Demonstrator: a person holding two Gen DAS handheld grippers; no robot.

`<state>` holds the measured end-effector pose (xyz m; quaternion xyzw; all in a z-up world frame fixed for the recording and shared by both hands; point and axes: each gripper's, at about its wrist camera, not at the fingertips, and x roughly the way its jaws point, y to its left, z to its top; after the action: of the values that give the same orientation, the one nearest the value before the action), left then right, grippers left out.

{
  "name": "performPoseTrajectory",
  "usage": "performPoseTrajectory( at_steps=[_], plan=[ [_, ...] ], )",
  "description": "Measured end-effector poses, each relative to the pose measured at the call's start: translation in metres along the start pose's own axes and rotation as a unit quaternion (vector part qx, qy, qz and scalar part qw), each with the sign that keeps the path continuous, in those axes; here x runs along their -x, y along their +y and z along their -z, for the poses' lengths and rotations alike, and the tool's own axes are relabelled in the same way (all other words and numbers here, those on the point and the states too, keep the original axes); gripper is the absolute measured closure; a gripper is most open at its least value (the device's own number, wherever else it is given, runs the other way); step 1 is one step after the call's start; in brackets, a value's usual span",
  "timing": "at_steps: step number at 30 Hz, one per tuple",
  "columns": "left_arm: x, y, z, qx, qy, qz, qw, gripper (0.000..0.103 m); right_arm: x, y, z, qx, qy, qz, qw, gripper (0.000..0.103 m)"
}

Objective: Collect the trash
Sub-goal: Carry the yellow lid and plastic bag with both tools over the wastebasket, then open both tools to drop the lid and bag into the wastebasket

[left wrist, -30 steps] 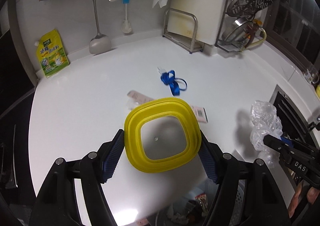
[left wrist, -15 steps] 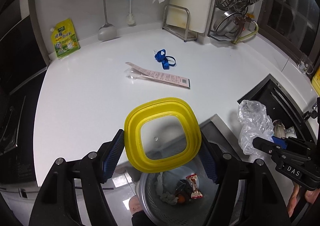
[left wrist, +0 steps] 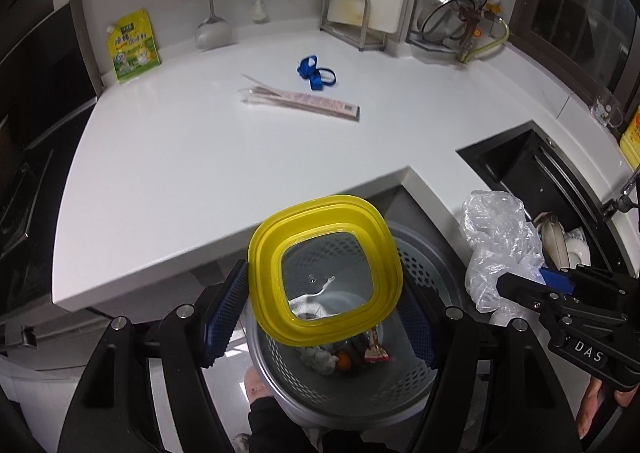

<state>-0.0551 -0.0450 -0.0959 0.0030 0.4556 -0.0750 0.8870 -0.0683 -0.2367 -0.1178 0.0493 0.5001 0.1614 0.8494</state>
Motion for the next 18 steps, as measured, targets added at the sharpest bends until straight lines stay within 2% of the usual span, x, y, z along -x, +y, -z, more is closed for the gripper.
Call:
performPoseTrajectory(
  at_steps=[8,18],
  plan=[
    [-0.010,-0.004,0.019,0.007,0.028,-0.008,0.9995,0.034,-0.018,0.009,0.017,0.016,0.031,-0.015,0.999,0.076],
    [-0.008,0.002,0.022,0.016,0.034,-0.010,0.9993,0.034,-0.027,0.018,0.016,0.022,0.044,-0.027,0.998,0.076]
  ],
)
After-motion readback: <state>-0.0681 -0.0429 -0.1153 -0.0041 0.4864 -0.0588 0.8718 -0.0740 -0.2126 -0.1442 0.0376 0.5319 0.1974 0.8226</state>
